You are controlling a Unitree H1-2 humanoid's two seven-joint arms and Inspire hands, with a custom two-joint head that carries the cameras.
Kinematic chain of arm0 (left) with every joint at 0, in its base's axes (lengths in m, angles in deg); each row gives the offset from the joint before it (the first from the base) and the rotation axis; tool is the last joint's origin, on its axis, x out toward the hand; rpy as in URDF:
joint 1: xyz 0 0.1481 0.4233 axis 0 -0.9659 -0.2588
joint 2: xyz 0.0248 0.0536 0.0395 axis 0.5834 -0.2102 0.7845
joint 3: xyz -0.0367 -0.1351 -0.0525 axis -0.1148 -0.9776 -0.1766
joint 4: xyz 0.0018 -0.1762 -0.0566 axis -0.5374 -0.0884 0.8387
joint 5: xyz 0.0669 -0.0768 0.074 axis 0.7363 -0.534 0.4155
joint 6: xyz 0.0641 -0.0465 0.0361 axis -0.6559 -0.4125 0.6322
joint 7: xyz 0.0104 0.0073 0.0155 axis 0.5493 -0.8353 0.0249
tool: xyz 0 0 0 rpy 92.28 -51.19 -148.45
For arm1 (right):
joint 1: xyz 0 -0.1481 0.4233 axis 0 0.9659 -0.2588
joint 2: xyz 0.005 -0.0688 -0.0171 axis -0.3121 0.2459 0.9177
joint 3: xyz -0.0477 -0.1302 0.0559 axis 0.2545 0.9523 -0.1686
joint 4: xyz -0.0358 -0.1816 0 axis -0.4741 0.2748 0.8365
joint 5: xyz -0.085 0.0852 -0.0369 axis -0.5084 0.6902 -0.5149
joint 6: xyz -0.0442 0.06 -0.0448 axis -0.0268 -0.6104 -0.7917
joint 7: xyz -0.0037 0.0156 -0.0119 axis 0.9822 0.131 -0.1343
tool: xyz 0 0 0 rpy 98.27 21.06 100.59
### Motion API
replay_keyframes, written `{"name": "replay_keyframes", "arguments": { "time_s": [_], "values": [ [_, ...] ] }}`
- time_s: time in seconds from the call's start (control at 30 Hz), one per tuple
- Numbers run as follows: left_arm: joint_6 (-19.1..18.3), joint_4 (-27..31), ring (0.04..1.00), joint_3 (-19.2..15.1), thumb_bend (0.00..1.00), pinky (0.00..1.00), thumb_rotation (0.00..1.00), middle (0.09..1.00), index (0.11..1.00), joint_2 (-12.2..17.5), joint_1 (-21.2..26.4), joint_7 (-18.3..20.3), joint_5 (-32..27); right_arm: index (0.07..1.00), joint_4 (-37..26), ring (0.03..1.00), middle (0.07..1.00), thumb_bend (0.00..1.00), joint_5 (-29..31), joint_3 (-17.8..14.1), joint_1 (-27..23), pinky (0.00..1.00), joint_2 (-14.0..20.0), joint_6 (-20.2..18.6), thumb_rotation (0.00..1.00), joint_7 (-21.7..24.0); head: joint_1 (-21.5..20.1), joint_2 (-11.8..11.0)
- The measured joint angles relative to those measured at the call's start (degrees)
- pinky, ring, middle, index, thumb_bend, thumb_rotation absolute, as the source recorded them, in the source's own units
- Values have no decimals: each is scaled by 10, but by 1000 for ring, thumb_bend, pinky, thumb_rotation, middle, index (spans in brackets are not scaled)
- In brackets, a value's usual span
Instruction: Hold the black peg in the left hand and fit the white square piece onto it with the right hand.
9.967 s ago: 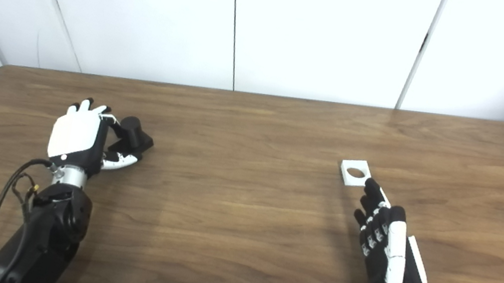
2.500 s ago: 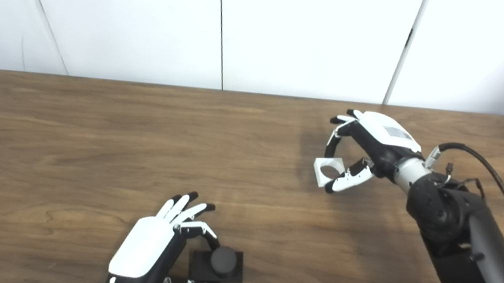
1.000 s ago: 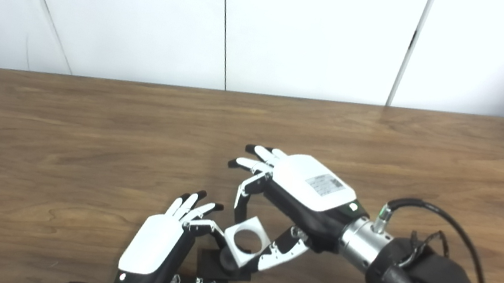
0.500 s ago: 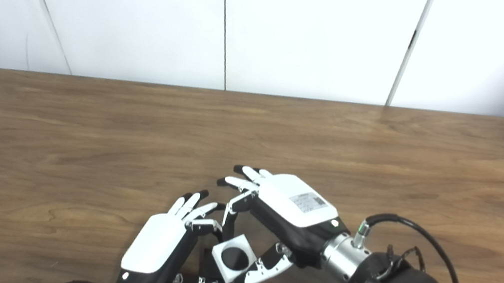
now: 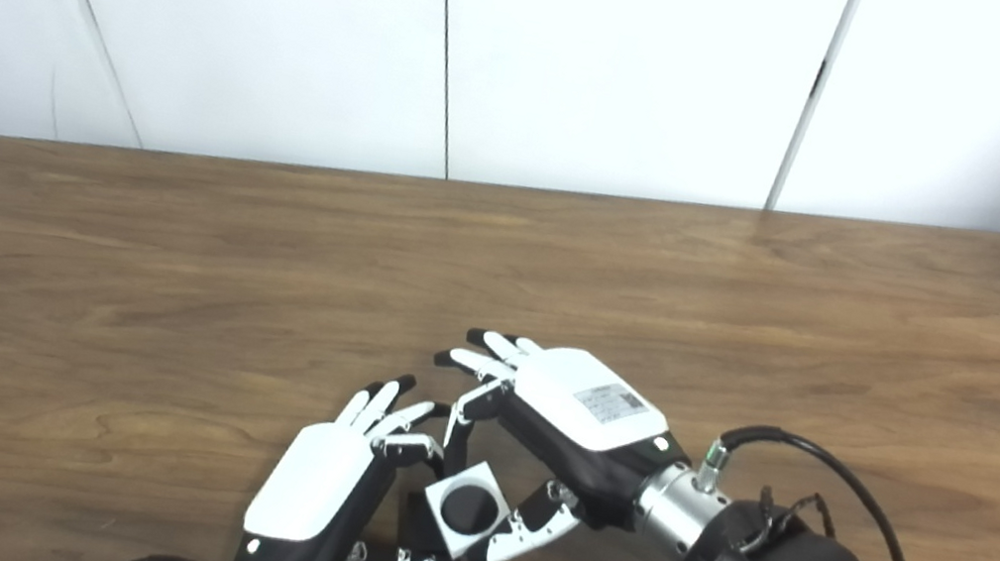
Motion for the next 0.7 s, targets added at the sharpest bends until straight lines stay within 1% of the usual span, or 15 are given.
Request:
{"name": "replay_keyframes", "arguments": {
  "time_s": [0.33,0.7],
  "values": [
    [-7,0,999,3,509,1000,65,887,487,-1,1,0,-2,490,2,1000,932,526,1,-9,0,1000,1,4,148,0,3,0],
    [-6,0,999,4,509,1000,66,884,486,-1,1,-1,-2,491,3,1000,932,525,2,-10,0,997,2,3,149,0,4,3]
  ]
}}
